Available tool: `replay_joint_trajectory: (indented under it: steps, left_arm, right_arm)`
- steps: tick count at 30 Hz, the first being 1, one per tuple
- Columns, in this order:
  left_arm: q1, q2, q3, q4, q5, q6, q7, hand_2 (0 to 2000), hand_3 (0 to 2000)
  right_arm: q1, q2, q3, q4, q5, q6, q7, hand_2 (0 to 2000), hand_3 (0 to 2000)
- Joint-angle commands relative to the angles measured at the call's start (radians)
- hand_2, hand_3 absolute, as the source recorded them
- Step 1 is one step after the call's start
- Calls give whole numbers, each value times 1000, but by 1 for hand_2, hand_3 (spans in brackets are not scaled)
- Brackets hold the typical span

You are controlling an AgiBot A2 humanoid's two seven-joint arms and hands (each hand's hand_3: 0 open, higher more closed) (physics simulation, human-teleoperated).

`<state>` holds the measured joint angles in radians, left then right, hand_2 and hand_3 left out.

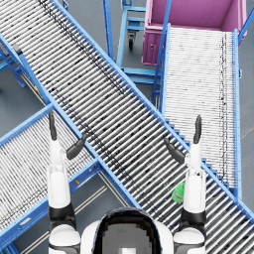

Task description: Pick up the oil and place it on the left assembly line, put the cola on the right, and keep Sprite still

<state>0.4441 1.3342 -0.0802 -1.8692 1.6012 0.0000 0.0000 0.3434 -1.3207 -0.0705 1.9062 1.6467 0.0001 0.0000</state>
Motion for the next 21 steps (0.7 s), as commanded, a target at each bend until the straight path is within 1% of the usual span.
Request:
replay_joint_trajectory:
  steps: [1,11,12,14,15,16,17,19,20,21]
  left_arm:
    - [1,0,0,-9,0,0,0,0,0]
    - [-1,6,0,-15,1,0,0,0,0]
    - [-13,7,1,-9,1,0,0,0,0]
    - [8,7,3,-17,1,0,0,0,0]
    - [-9,9,2,-12,1,0,0,0,0]
    - [12,8,-2,-17,1,0,0,0,0]
    - [-5,10,2,-14,1,0,0,0,0]
    - [15,9,1,-18,1,0,0,0,0]
    - [12,10,1,-17,1,0,0,0,0]
    - [6,11,0,-17,1,0,0,0,0]
  right_arm:
    - [-2,-1,-2,1,0,0,0,0,0]
    - [-8,-8,-8,0,1,0,0,0,0]
    - [7,-7,-10,7,1,0,0,0,0]
    - [-6,-10,-9,3,1,0,0,0,0]
    - [13,-8,-8,9,1,0,0,0,0]
    - [16,-9,-12,9,1,0,0,0,0]
    - [0,-11,-9,5,1,0,0,0,0]
    - [19,-10,-17,9,1,0,0,0,0]
    - [5,-12,-11,6,1,0,0,0,0]
    - [10,-12,-17,7,1,0,0,0,0]
